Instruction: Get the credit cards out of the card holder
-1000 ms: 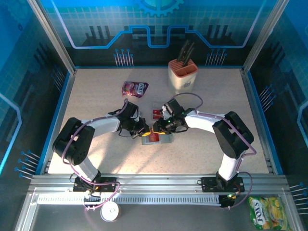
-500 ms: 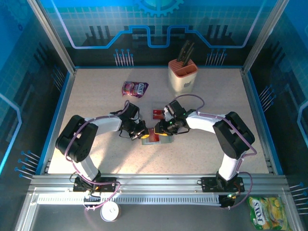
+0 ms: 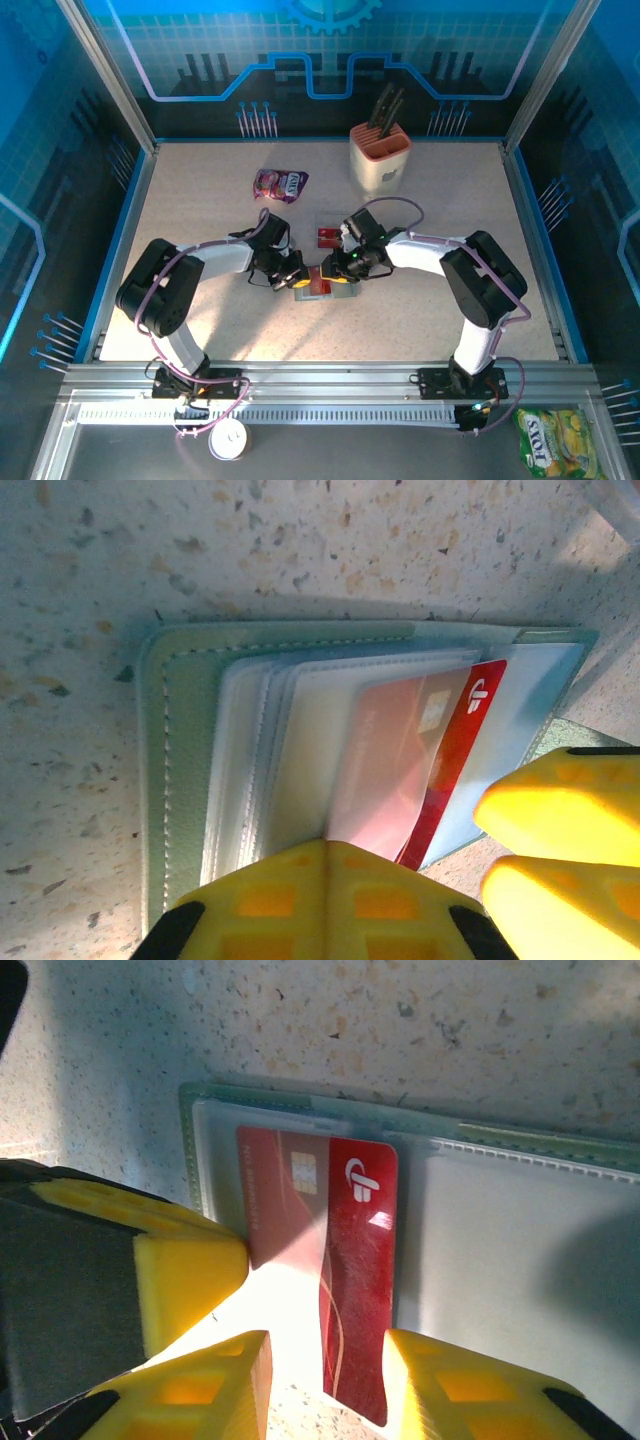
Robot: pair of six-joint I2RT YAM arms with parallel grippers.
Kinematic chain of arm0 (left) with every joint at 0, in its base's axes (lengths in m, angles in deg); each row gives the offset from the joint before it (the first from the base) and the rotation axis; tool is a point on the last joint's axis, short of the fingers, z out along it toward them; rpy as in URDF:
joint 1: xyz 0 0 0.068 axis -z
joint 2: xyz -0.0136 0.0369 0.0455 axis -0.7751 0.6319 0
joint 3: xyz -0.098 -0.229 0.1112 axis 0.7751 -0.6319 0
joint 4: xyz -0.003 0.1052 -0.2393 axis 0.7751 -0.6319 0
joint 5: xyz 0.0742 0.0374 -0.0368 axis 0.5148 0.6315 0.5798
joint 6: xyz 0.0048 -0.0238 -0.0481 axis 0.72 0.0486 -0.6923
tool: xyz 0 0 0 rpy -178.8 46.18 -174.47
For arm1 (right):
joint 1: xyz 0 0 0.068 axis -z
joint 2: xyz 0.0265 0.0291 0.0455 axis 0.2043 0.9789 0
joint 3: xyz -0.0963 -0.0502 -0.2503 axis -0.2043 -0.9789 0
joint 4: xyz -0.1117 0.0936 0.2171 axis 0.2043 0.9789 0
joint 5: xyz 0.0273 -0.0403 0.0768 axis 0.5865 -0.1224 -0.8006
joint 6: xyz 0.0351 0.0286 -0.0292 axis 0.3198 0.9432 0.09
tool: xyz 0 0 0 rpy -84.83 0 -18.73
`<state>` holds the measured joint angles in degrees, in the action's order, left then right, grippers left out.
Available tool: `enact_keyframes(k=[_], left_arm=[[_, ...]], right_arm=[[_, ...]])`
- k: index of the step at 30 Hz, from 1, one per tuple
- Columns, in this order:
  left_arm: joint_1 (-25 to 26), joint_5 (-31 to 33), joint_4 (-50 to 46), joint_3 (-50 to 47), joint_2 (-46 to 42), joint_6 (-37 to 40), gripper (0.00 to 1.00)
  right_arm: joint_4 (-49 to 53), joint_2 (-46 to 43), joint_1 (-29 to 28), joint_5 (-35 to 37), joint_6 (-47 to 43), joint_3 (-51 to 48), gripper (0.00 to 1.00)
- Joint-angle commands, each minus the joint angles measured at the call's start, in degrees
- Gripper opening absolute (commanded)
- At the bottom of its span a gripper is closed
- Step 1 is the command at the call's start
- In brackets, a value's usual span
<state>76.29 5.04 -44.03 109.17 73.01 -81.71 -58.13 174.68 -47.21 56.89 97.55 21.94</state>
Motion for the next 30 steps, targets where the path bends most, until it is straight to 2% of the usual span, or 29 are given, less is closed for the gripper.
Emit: enact_keyframes(k=[1, 12, 30], left_arm=[[0.44, 1.23, -2.58, 0.40, 1.25, 1.32, 0.00], [0.44, 1.34, -2.84, 0.52, 1.30, 1.26, 0.00], [0.34, 1.63, -3.28, 0.35, 0.97, 1.50, 0.00]], right_arm=[[-0.80, 1.45, 0.64, -0.94, -0.33, 0.50, 0.36], [-3.74, 2.84, 0.70, -2.62, 1.12, 0.03, 0.35], [-2.86, 3.67, 0.79, -2.06, 0.68, 0.11, 0.35]])
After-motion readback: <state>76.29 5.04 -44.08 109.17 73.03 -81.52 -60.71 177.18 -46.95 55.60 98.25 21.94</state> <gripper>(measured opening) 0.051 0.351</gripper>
